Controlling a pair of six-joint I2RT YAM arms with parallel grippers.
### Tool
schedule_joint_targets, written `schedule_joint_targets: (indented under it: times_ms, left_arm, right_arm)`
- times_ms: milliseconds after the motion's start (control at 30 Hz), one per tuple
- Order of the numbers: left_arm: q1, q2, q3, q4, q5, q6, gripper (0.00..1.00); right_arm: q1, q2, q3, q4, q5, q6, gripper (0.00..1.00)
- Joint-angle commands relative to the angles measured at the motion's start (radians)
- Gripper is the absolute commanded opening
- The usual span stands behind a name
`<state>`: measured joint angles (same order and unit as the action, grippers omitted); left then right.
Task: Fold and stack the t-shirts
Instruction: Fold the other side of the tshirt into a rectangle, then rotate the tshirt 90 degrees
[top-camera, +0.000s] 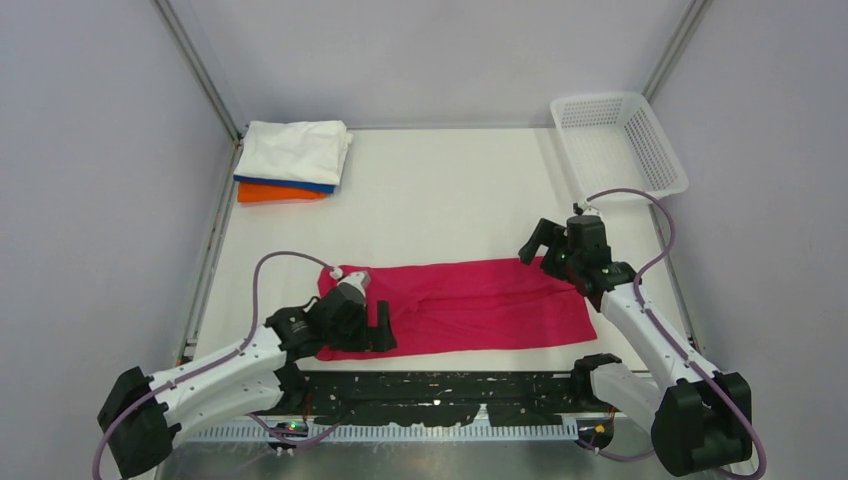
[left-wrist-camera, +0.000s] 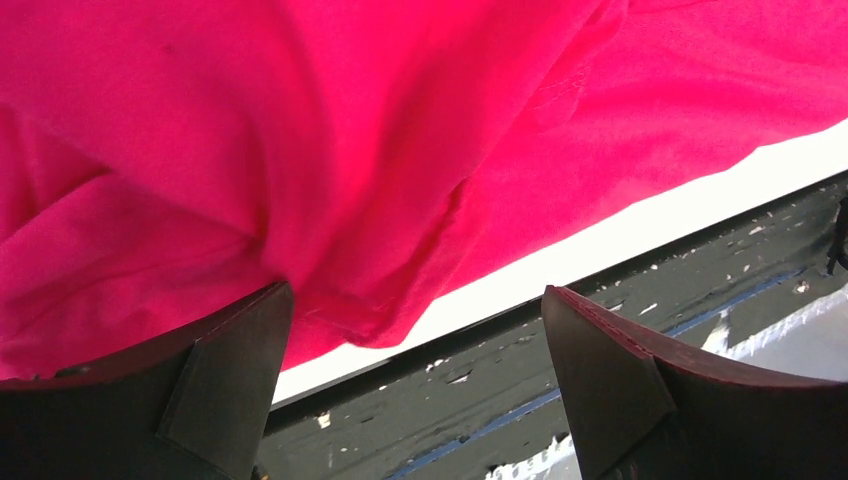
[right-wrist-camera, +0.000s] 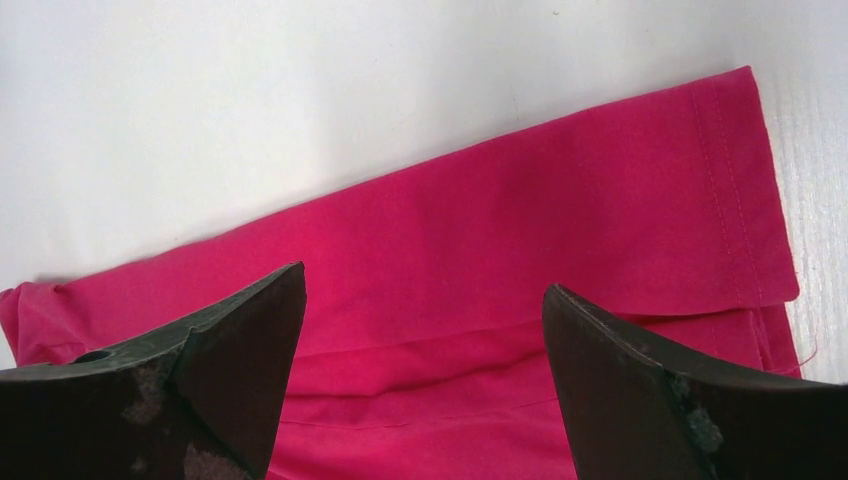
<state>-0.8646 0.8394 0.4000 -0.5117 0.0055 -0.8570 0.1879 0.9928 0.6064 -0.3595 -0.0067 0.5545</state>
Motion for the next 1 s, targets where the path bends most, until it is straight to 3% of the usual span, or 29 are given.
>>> schedule_joint_targets:
  times_ms: [0, 200, 333, 433, 600, 767, 967]
  left_arm:
    - [-0.002, -0.074, 0.075, -0.117, -0.112, 0.004, 1.0]
    - [0.036, -0.091, 0.124, -0.017, -0.192, -0.067, 1.0]
    - [0.233, 0.059, 0.105, 0.167, 0.045, -0.145, 1.0]
    - [0.277, 0.201, 0.099, 0.3, 0.101, -0.207, 1.0]
    - [0.323, 0.441, 0.208, 0.21, 0.004, -0.295, 1.0]
    - [0.358, 0.653, 0.324, 0.231, -0.054, -0.397, 1.0]
    - [0.364, 0.926, 0.712, 0.146, -0.096, -0.445, 1.0]
  right_arm:
    - [0.0, -0.019, 0.003, 0.033, -0.009, -0.015, 0.95]
    - [-0.001, -0.032, -0.031, 0.038, -0.023, -0.011, 0.95]
    - [-0.001, 0.019, -0.046, 0.069, -0.07, -0.004, 0.95]
    - [-0.002, 0.06, -0.046, 0.088, -0.085, -0.006, 0.95]
    - [-0.004, 0.148, -0.018, 0.095, -0.076, -0.032, 0.95]
    - [-0.011, 0.201, -0.009, 0.114, -0.092, -0.039, 0.95]
    - [-0.044, 0.234, 0.003, 0.126, -0.139, -0.046, 0.95]
